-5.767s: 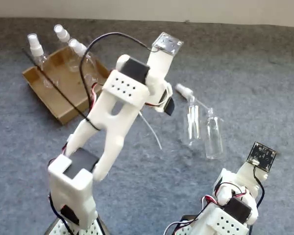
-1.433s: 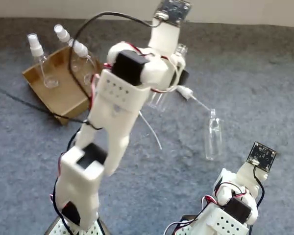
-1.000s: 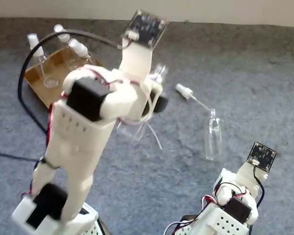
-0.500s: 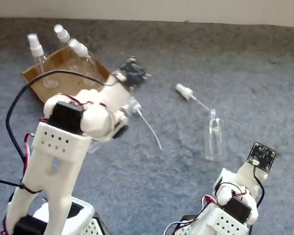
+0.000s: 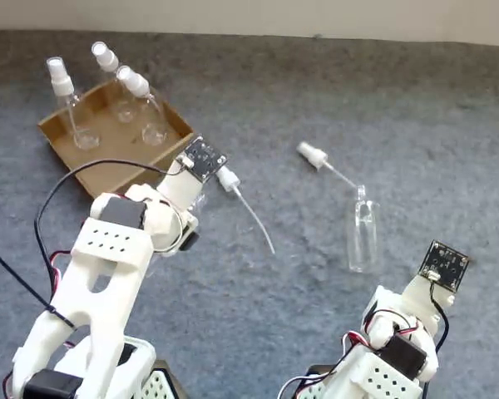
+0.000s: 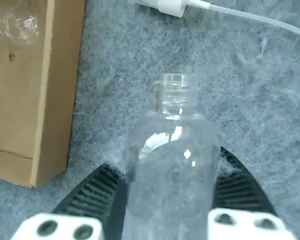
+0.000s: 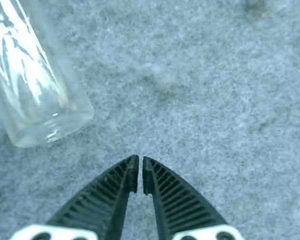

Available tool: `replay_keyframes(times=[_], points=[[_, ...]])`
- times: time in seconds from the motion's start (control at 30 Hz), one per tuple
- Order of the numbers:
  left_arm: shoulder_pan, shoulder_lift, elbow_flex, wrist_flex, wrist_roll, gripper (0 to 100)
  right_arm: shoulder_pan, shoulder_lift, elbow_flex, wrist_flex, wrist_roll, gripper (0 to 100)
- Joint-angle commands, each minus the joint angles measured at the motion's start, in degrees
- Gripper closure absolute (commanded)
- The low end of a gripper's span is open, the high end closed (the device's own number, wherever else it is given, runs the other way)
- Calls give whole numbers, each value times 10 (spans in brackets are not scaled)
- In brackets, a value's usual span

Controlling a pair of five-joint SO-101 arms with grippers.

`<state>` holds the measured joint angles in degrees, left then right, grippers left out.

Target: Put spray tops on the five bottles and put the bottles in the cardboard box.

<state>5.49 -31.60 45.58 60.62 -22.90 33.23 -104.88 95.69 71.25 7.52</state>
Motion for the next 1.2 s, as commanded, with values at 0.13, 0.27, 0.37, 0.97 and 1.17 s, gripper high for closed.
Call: replay_keyframes(times=[0.13,0.27,0.37,0.97,1.17], points=[[38,-16,29,-33,-7,923,2,-3,77,4,5,979],[59,-15,32,-33,-7,923,2,-3,77,4,5,979],[58,-3,29,-33,-7,923,2,-3,77,4,5,979],[56,160,-40,-27,-18,784,2,-3,77,4,5,979],[56,165,-40,-11,-60,780,2,-3,77,4,5,979]])
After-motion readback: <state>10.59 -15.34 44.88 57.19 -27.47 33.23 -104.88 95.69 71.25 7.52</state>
